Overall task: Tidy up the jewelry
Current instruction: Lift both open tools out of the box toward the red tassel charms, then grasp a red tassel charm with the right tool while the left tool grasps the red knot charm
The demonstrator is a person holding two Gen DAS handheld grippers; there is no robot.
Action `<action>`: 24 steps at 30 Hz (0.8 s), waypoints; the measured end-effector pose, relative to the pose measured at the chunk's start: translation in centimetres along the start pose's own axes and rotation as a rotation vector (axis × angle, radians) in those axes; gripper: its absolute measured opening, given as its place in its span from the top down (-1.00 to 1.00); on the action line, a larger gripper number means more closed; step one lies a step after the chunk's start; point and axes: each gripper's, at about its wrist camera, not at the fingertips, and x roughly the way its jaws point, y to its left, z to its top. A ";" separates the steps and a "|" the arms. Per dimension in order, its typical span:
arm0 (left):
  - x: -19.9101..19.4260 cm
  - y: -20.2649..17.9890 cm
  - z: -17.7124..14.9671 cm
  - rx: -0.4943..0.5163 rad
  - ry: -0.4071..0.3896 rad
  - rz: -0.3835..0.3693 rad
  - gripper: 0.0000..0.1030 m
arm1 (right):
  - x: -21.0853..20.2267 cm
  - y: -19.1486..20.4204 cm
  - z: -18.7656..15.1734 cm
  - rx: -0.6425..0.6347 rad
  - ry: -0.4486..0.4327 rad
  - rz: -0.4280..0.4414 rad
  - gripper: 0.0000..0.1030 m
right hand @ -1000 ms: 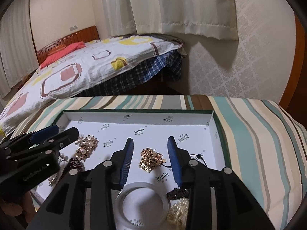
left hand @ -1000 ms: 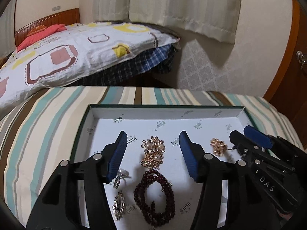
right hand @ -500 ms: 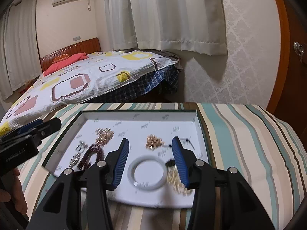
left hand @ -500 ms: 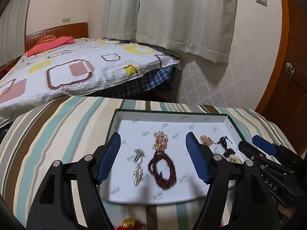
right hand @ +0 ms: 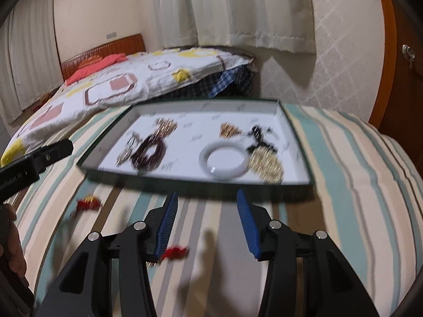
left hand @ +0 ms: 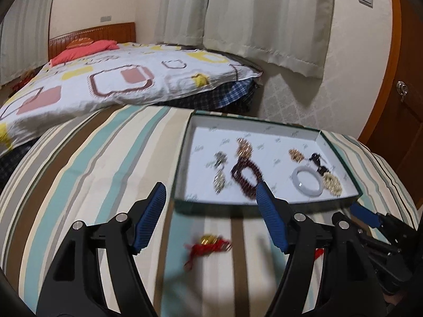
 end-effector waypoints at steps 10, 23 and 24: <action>-1.3 2.9 -2.5 -0.033 0.038 0.045 -0.34 | 0.4 2.3 -2.5 -0.036 0.071 0.041 0.09; -0.5 2.6 -3.7 -0.028 0.083 0.037 -0.34 | 1.3 1.8 -3.3 -0.019 0.161 0.059 0.31; -0.4 2.5 -3.7 -0.027 0.085 0.035 -0.34 | 1.3 1.8 -3.3 -0.018 0.160 0.072 0.44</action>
